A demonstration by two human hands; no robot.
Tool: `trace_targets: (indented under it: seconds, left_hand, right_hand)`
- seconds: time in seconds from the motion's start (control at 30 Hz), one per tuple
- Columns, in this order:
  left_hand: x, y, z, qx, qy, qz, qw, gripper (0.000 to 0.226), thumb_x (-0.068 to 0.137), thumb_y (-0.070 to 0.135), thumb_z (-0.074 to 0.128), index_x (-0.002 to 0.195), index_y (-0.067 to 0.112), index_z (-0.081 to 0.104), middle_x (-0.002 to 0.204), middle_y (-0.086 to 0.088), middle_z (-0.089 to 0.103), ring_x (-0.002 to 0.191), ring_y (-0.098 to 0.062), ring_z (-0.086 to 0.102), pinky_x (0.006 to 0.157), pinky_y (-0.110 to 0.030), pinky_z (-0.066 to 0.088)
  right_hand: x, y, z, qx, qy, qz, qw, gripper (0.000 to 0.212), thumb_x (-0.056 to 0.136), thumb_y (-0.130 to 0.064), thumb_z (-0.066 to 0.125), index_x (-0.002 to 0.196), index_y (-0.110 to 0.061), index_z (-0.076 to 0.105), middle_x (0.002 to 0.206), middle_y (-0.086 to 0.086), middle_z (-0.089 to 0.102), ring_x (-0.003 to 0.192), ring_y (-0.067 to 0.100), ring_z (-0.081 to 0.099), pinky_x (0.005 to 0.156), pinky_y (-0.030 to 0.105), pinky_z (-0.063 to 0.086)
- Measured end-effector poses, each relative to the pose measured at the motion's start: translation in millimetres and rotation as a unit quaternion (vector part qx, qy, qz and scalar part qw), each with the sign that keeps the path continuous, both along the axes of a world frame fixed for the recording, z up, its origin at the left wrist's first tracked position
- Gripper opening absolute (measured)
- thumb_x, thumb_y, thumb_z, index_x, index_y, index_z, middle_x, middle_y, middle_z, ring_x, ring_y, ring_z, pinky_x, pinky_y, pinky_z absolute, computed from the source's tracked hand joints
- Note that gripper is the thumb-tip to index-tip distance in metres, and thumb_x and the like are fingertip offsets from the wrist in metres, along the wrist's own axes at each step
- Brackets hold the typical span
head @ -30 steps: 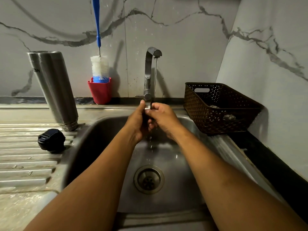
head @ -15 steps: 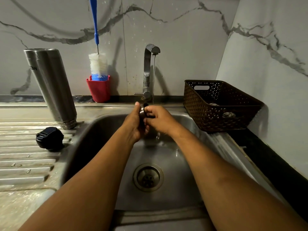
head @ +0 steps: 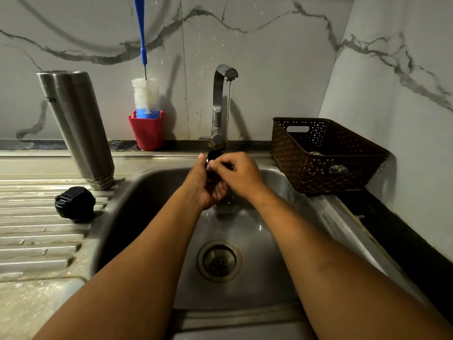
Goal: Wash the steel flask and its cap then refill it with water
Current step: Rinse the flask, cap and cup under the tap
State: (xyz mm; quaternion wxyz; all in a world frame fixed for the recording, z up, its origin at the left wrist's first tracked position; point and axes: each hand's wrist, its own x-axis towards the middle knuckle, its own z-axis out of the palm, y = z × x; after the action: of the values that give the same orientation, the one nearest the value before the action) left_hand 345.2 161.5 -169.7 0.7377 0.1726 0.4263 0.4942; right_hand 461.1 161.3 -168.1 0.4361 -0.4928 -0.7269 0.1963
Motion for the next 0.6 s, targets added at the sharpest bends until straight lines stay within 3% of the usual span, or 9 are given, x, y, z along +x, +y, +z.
trace_targets:
  seconds: [0.03,0.1,0.17,0.23,0.3,0.37,0.43,0.5,0.6]
  left_hand:
    - [1.2,-0.5,-0.6,-0.02,-0.015,-0.006,1.0,0.061,0.101,0.065,0.049,0.108,0.008,0.069,0.08,-0.012,0.075,0.095,-0.018,0.069,0.099,-0.028,0.056]
    - [0.9,0.1,-2.9,-0.051,-0.039,-0.015,0.998,0.06,0.1,0.064,0.051,0.114,0.008,0.07,0.089,-0.008,0.074,0.091,-0.015,0.068,0.085,-0.024,0.059]
    - [-2.8,2.0,-3.5,-0.062,-0.059,-0.019,0.996,0.057,0.1,0.059,0.055,0.121,0.008,0.068,0.1,-0.007,0.074,0.086,-0.017,0.071,0.069,-0.028,0.062]
    - [-4.2,1.6,-2.1,-0.066,-0.06,-0.021,0.996,0.055,0.101,0.055,0.056,0.124,0.006,0.067,0.103,-0.01,0.075,0.081,-0.021,0.073,0.059,-0.029,0.062]
    - [-5.4,0.9,-1.2,-0.068,-0.069,-0.016,0.995,0.053,0.1,0.052,0.057,0.125,0.005,0.066,0.11,-0.01,0.075,0.092,-0.02,0.075,0.061,-0.03,0.063]
    - [-6.7,-0.7,-1.0,-0.068,-0.086,-0.016,0.994,0.053,0.101,0.05,0.056,0.127,0.006,0.066,0.118,-0.007,0.074,0.108,-0.019,0.072,0.073,-0.033,0.063]
    - [-8.0,-3.5,0.2,-0.062,-0.087,-0.035,0.994,0.05,0.102,0.049,0.054,0.124,0.006,0.068,0.113,-0.009,0.074,0.1,-0.023,0.072,0.079,-0.035,0.062]
    - [-8.4,-6.5,2.0,-0.058,-0.076,-0.042,0.995,0.048,0.102,0.047,0.053,0.124,0.006,0.068,0.11,-0.01,0.074,0.087,-0.023,0.072,0.064,-0.035,0.063]
    - [-6.5,-3.1,-1.4,-0.062,-0.052,-0.036,0.996,0.049,0.102,0.047,0.053,0.127,0.007,0.067,0.107,-0.009,0.074,0.085,-0.023,0.072,0.062,-0.032,0.061]
  right_hand:
    - [2.3,0.3,0.4,0.029,0.014,-0.016,0.999,0.016,0.095,-0.033,0.07,0.096,-0.021,0.08,0.1,-0.003,0.073,0.097,0.011,0.067,0.088,0.045,0.058]
    - [8.5,1.7,-1.2,0.063,-0.061,-0.037,0.995,0.022,0.091,-0.043,0.073,0.101,-0.024,0.078,0.123,-0.001,0.063,0.118,0.016,0.054,0.098,0.043,0.053]
    - [12.2,-0.3,-4.4,0.019,-0.189,-0.029,0.981,0.036,0.09,-0.057,0.069,0.113,-0.03,0.075,0.153,0.003,0.042,0.142,0.025,0.036,0.11,0.047,0.042]
    - [14.2,-2.6,-5.9,-0.012,-0.254,-0.039,0.966,0.043,0.091,-0.066,0.061,0.114,-0.032,0.074,0.168,0.002,0.023,0.154,0.029,0.016,0.117,0.052,0.03]
    - [11.4,-5.2,-1.0,0.007,-0.273,-0.05,0.961,0.04,0.091,-0.067,0.059,0.099,-0.031,0.076,0.169,0.0,0.023,0.156,0.028,0.009,0.12,0.053,0.023]
    - [6.4,-6.9,4.2,0.025,-0.272,-0.033,0.961,0.035,0.094,-0.061,0.061,0.094,-0.031,0.078,0.168,-0.002,0.024,0.157,0.026,0.007,0.123,0.055,0.021]
    - [4.3,-6.2,3.7,0.02,-0.289,-0.013,0.957,0.035,0.097,-0.058,0.057,0.112,-0.034,0.076,0.172,-0.003,0.014,0.158,0.027,0.001,0.124,0.058,0.017]
    - [6.4,-4.9,1.4,0.005,-0.306,-0.03,0.952,0.043,0.096,-0.065,0.053,0.127,-0.039,0.069,0.173,-0.001,0.006,0.158,0.03,-0.004,0.124,0.058,0.013]
    - [9.4,-4.0,2.6,-0.01,-0.315,-0.076,0.946,0.046,0.09,-0.071,0.056,0.113,-0.036,0.074,0.171,0.002,0.016,0.157,0.032,0.002,0.124,0.057,0.016]
